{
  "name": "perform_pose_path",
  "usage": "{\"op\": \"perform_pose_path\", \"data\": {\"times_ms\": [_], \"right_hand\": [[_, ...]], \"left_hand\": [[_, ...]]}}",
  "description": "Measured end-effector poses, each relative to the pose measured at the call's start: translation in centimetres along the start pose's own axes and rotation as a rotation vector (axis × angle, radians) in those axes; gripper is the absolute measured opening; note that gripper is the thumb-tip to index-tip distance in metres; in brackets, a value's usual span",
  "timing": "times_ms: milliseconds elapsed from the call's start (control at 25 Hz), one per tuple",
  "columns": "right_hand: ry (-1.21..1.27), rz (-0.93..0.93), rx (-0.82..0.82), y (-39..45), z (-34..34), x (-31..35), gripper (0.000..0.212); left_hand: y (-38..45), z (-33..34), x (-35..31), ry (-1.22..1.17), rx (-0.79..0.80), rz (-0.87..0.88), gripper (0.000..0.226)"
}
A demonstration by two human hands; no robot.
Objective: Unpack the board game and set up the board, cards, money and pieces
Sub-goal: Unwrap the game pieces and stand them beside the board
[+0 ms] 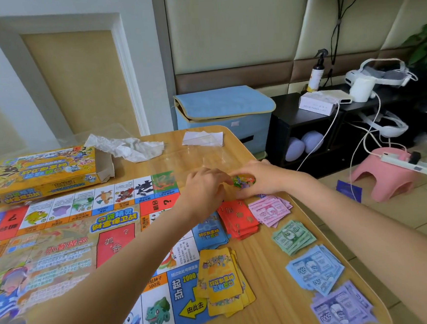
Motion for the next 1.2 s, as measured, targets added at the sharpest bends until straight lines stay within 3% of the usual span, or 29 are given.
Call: {"op": "perform_pose_path", "data": {"times_ms": [240,400,520,720,880,960,1200], "right_hand": [[0.225,0.03,-0.189,-0.1,-0.5,0.8,0.024],[0.299,0.07,-0.218,0.1,-0.6,1.0,0.015],[0.351,0.109,-0.211,0.1,-0.8,0.9,0.013],[0.261,0.083,-0.18,-0.5,-1.6,0.5,0.015],[0.046,0.112,-0.003,-1.2,-2.0,-0.2,0.052],[-0.012,0.098,0.044,-1.2,-1.3,0.1,0.057],[0.219,0.097,-0.181,-1.0,-0.2,0.1,0.025]], "left_hand": [[-0.4,-0.1,0.3,-0.08,-0.038,-0.042,0.033],[-1.6,0.4,-1.1,-0.015,0.066,0.123,0.033],[-2.6,1.2,-2.0,0.095,0.272,0.12,0.047],[-2.9,0.4,-2.0,0.043,0.284,0.126,0.06],[-2.5,0.0,-2.3,0.109,0.36,0.096,0.084],[-2.3,0.4,-2.6,0.183,0.405,0.087,0.088],[-2.3,1.0,-2.3,0.119,0.351,0.063,0.072]]}}
Point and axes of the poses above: each hand's wrist, its own y-axis towards the middle knuckle, its own z-axis out of the palm, x = y × z, the point moved 1 cm from there along y, towards the middle knuckle, and after that the axes turned 12 degrees about -y, right-handed, at the moved point
